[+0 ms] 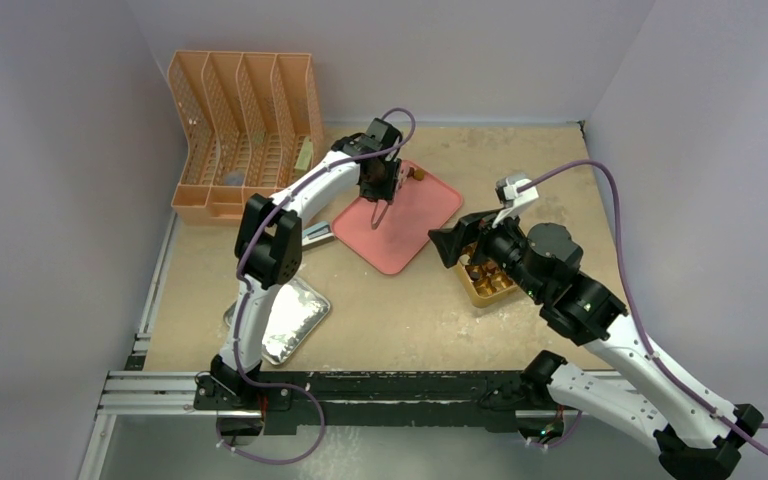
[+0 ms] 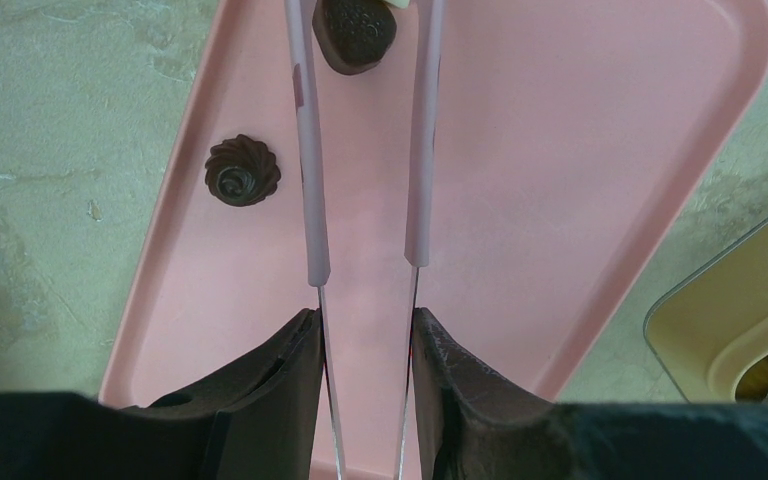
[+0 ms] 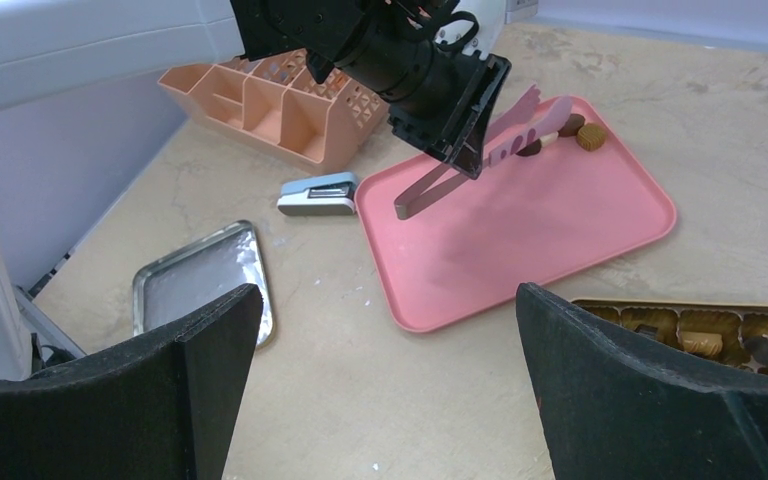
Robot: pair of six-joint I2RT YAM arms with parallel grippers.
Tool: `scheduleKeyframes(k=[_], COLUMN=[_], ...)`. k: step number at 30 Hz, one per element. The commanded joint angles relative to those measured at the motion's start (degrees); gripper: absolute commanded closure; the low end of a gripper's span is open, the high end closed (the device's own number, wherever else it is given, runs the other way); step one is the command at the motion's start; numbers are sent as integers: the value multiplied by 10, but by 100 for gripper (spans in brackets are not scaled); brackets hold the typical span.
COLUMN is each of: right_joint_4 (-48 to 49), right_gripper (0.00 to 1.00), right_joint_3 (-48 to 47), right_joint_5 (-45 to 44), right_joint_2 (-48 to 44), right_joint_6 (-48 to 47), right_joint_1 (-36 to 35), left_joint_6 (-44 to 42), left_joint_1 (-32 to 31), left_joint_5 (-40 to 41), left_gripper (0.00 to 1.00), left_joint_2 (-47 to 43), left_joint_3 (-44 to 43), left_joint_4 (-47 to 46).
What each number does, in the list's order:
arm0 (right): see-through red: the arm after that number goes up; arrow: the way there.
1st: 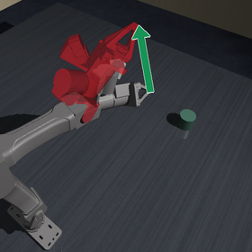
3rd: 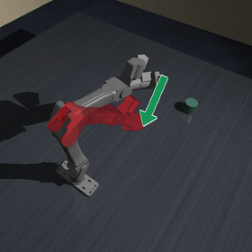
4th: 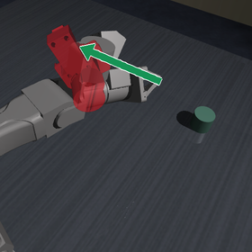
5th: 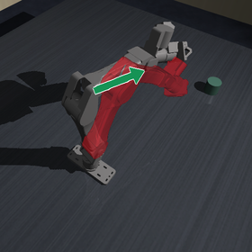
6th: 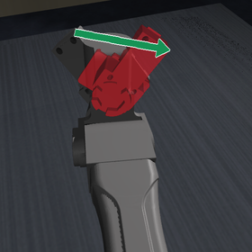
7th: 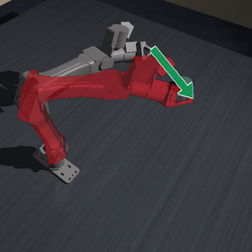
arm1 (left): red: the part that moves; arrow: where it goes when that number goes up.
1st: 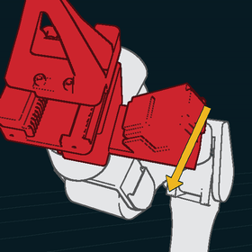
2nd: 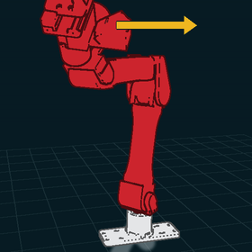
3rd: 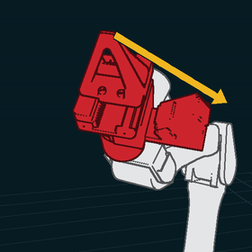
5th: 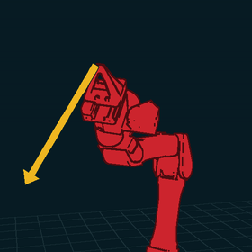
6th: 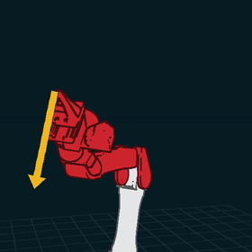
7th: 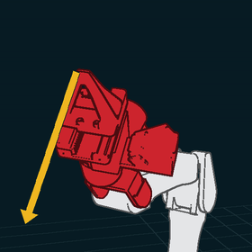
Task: Pack the chocolate
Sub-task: Pick up the fake chocolate from the plate.
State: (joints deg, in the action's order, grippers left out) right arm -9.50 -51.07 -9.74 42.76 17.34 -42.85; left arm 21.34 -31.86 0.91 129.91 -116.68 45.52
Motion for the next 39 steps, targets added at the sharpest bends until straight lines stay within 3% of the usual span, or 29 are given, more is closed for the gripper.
scheduleKeyframes(k=[1, 23, 39], right_joint_4=[43, 48, 49], right_gripper=[1, 2, 2], right_joint_3=[1, 1, 2], right_joint_5=[-6, -9, -7], right_joint_2=[2, -1, 0], right_joint_6=[2, 0, 1], right_joint_1=[0, 0, 0], left_joint_6=[-17, -38, -39], left_joint_1=[2, 2, 2], left_joint_5=[-6, -3, 6], left_gripper=[65, 62, 62], left_joint_2=[-22, 20, 14], left_joint_3=[-15, -82, -69], left_joint_4=[6, 40, 42])
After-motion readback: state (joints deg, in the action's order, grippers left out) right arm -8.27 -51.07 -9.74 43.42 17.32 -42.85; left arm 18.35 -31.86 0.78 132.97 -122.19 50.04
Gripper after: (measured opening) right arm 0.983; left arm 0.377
